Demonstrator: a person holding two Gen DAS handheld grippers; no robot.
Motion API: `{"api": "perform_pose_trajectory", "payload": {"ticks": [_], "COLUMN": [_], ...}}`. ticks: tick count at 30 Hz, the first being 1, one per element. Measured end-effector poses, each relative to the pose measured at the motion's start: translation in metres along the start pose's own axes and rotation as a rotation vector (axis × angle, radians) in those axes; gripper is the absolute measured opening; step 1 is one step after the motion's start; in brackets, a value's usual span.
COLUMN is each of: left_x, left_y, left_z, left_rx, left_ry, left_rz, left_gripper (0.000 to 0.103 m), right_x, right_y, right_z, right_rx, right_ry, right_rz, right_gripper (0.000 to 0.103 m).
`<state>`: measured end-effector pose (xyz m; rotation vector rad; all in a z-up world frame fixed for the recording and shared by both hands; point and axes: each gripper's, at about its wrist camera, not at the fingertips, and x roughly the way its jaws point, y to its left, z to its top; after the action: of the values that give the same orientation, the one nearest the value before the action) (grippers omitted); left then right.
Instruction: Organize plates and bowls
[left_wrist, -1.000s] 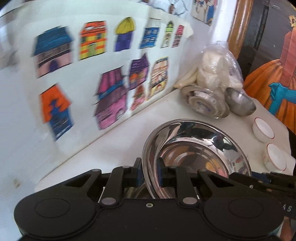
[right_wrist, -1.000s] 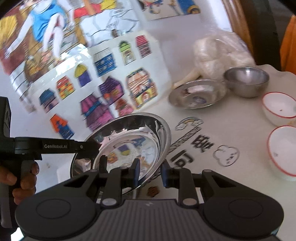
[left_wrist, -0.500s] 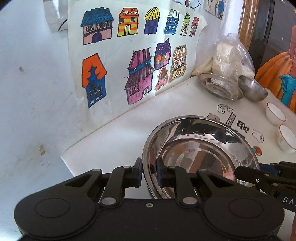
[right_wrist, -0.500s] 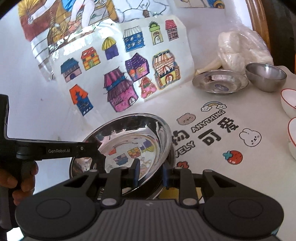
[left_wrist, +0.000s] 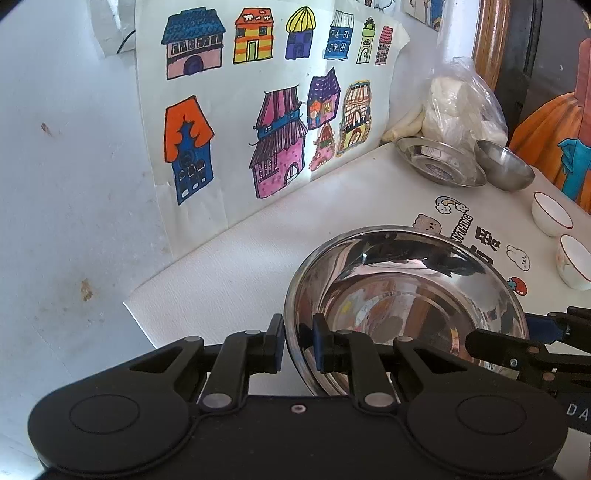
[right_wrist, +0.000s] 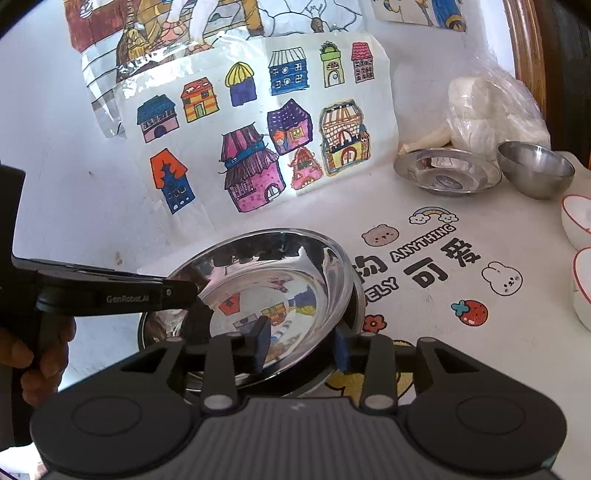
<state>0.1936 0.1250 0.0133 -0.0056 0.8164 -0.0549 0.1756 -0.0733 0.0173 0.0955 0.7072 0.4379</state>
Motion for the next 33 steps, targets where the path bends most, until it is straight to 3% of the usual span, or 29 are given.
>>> {"api": "perform_pose_trajectory", "payload": {"ticks": [11, 18, 20, 23, 25, 28, 33], "left_x": [0.003, -0.002, -0.003, -0.007, -0.011, -0.019, -0.028], "left_y": [0.003, 0.005, 0.005, 0.004, 0.001, -0.006, -0.018], "left_z": [0.0, 0.0, 0.001, 0.006, 0.01, 0.017, 0.036], "left_rx": [-0.019, -0.034, -0.041, -0.048, -0.046, -0.032, -0.019], "left_ry": [0.012, 0.003, -0.001, -0.013, -0.037, -0.078, -0.13], "left_rz": [-0.003, 0.02, 0.021, 0.033, 0.051, 0.073, 0.082], "left_gripper": [0.02, 0.027, 0.032, 0.052, 0.076, 0.09, 0.1], "right_x": [-0.003, -0.012, -0.017, -0.022, -0.026, -0.034, -0.05], "right_y": [0.013, 0.018, 0.019, 0.015, 0.011, 0.001, -0.018], "right_z": [0.002, 0.002, 0.004, 0.007, 0.009, 0.013, 0.023], "right_rx": [-0.062, -0.09, -0.091, -0.075, -0.057, -0.017, 0.023], "right_ry": [-0.011, -0.048, -0.069, -0.088, -0.1, -0.129, -0.192], "right_rz": [-0.039, -0.069, -0.068, -0.06, -0.055, -0.048, -0.063], "right_gripper": [0.06, 0.082, 0.085, 0.09, 0.095, 0.101, 0.103]}}
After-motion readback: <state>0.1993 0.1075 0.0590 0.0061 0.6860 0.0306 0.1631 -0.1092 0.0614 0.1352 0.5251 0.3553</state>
